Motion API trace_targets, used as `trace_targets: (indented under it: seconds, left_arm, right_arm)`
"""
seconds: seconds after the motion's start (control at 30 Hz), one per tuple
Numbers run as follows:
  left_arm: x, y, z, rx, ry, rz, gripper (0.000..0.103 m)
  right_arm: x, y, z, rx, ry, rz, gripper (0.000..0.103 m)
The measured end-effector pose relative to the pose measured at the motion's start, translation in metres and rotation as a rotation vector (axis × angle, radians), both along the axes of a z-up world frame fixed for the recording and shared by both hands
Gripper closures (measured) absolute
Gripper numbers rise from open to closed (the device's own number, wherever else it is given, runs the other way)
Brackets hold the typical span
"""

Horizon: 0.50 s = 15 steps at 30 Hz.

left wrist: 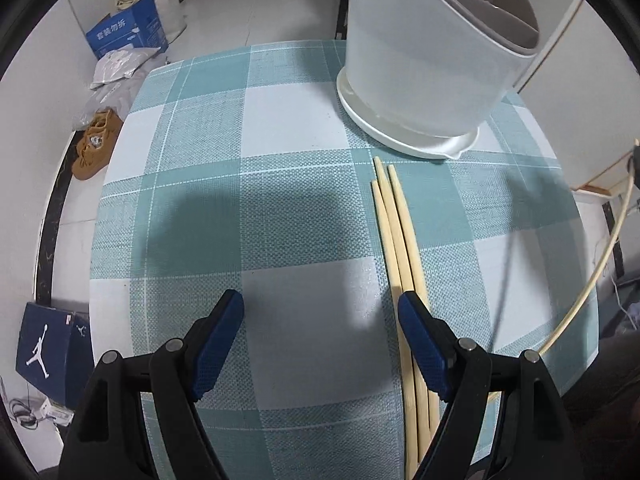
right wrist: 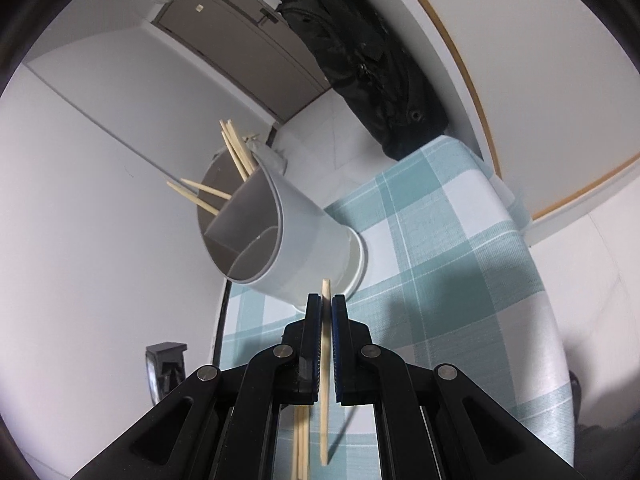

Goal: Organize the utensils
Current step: 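Grasp a chopstick with the left tool while the right tool holds its chopstick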

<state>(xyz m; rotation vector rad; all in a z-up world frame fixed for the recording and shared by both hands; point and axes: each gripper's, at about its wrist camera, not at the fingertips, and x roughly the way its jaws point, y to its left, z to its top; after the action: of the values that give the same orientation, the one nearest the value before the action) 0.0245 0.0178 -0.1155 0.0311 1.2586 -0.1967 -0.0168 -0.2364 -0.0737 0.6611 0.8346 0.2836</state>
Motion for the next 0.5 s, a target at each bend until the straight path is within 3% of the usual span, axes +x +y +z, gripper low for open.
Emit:
trace_targets:
  seconds: [0.5]
  left_arm:
    - [0.007,-0.011,-0.001,0.020,0.020,0.032,0.027]
  right_arm:
    - [-0.009,-0.001,0.012,-0.043,-0.047,0.020,0.099]
